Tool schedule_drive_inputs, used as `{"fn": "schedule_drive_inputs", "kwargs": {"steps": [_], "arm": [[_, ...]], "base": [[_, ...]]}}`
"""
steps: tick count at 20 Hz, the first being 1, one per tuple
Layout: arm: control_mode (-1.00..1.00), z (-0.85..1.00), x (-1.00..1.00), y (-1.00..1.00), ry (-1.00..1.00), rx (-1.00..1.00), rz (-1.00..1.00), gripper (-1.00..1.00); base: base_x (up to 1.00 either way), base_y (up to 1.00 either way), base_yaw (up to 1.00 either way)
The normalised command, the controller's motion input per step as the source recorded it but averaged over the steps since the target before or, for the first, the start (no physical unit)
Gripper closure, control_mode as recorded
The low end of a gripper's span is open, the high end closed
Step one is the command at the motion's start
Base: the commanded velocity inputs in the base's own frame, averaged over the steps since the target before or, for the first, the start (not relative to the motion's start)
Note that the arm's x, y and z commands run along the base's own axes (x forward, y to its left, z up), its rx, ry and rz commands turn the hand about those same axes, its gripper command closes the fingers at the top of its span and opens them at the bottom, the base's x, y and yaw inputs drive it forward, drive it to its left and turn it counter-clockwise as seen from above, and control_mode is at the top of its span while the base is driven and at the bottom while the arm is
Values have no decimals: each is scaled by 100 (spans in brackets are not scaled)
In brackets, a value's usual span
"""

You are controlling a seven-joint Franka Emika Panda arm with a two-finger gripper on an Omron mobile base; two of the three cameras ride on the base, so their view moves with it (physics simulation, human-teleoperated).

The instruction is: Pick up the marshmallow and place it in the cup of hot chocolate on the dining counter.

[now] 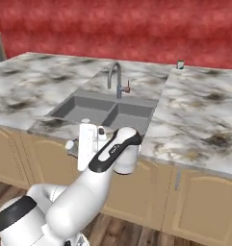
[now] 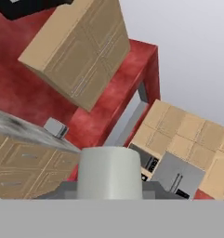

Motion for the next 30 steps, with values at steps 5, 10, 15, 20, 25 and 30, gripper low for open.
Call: {"fn": "schedule_drive_inputs", "kwargs": {"steps": [5, 10, 15, 20, 25, 30], "arm": [[100, 0, 0, 0, 0, 0, 0, 100], [100, 0, 0, 0, 0, 0, 0, 100], [100, 0, 0, 0, 0, 0, 0, 100], [100, 0, 0, 0, 0, 0, 0, 100], [100, 0, 0, 0, 0, 0, 0, 100], [100, 0, 0, 0, 0, 0, 0, 100]], "base": [[0, 100, -30], [-7, 100, -20], [-6, 100, -21], [-1, 100, -19], [-13, 100, -12], [-21, 100, -10]]}}
